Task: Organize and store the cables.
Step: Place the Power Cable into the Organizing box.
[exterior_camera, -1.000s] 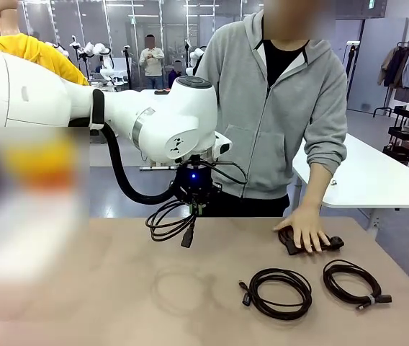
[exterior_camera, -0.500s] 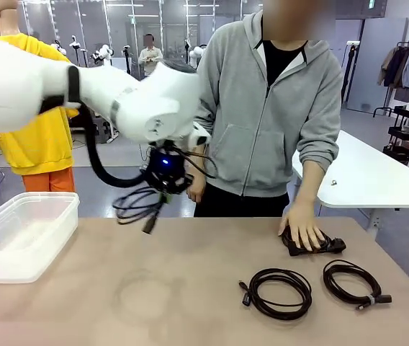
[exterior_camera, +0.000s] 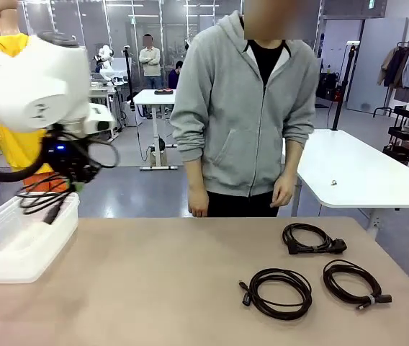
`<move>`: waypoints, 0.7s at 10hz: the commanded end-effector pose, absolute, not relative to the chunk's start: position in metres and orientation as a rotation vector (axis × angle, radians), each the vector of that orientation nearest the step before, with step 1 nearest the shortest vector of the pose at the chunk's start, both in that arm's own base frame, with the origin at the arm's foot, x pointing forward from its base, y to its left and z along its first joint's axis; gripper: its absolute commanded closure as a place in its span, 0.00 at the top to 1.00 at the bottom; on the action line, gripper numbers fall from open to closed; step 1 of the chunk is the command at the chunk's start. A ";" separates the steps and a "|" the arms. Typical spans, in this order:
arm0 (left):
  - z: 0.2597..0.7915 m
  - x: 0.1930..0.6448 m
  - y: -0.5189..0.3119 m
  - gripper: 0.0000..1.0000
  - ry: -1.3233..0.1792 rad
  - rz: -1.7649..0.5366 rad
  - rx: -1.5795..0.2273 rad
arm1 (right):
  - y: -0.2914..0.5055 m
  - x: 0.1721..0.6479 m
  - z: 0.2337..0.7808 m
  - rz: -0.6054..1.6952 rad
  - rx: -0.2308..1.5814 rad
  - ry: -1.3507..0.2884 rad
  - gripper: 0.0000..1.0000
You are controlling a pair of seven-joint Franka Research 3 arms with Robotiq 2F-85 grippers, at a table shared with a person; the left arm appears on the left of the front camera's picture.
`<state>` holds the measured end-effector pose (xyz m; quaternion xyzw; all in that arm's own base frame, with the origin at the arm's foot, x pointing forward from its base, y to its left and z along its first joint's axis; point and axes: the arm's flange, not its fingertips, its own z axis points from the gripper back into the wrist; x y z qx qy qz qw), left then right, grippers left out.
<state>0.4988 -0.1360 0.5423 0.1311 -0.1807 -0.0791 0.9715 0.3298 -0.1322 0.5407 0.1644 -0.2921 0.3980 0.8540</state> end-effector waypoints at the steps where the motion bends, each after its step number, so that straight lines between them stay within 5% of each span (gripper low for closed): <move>1: 0.528 0.498 -0.092 0.19 -0.419 -0.140 0.241 | -0.131 0.330 0.543 0.821 0.359 -0.611 1.00; 7: 0.483 0.550 -0.019 0.19 -0.364 -0.054 0.186 | -0.131 0.330 0.543 0.821 0.359 -0.611 1.00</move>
